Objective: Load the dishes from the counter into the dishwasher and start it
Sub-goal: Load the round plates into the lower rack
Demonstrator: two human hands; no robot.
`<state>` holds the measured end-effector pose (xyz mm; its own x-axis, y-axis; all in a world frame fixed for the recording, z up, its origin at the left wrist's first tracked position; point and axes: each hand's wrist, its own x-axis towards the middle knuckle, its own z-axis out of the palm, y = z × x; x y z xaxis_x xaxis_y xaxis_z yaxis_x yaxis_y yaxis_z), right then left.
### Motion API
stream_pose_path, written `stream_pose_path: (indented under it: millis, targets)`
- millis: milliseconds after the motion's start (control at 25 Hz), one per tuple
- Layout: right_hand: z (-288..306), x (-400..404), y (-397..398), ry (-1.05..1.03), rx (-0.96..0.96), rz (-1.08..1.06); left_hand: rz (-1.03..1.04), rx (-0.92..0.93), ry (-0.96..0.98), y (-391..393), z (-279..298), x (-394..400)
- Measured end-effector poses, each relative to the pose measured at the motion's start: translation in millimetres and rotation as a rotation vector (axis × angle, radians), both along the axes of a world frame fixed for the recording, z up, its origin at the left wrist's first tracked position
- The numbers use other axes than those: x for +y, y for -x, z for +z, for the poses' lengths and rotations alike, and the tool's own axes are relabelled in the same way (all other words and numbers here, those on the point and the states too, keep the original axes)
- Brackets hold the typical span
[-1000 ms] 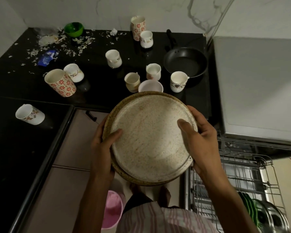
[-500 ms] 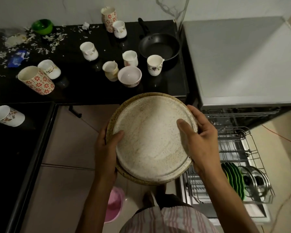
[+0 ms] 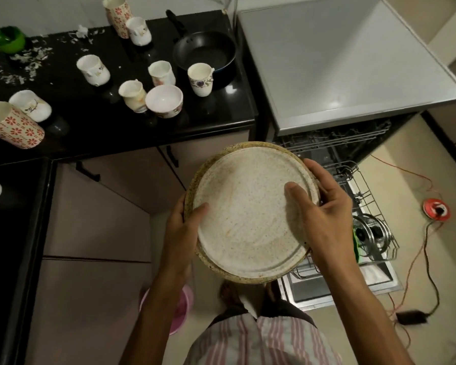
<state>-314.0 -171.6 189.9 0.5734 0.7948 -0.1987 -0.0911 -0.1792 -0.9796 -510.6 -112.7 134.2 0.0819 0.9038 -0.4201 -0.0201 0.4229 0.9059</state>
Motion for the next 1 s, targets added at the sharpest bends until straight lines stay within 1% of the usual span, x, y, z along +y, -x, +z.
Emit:
stream_pose_path:
  millis: [240, 400, 560, 760, 880, 1000]
  targets:
    - [-1.8, -32.5, -37.7, 0.012, -0.069, -0.046, -0.102, 0.012, 0.034, -40.5, -2.2, -18.9]
    - [-2.2, -57.0, -74.9, 0.010, -0.112, -0.053, -0.094, 0.041, 0.082, -81.3, -2.1, -46.6]
    - [-6.8, -79.2, -106.9, 0.017, -0.227, -0.038, -0.145, 0.062, 0.176, -126.1, -9.2, -81.4]
    - [-18.9, -105.2, -140.6, 0.060, -0.317, -0.040, -0.116, -0.027, 0.338, -177.6, -28.7, -112.3]
    - [-19.4, -111.8, -149.9, 0.095, -0.334, -0.046, -0.097, -0.099, 0.393, -200.7, -30.3, -114.3]
    - [-20.9, -107.2, -154.8, 0.138, -0.332, 0.030, -0.124, -0.166, 0.474, -224.6, -38.0, -106.6]
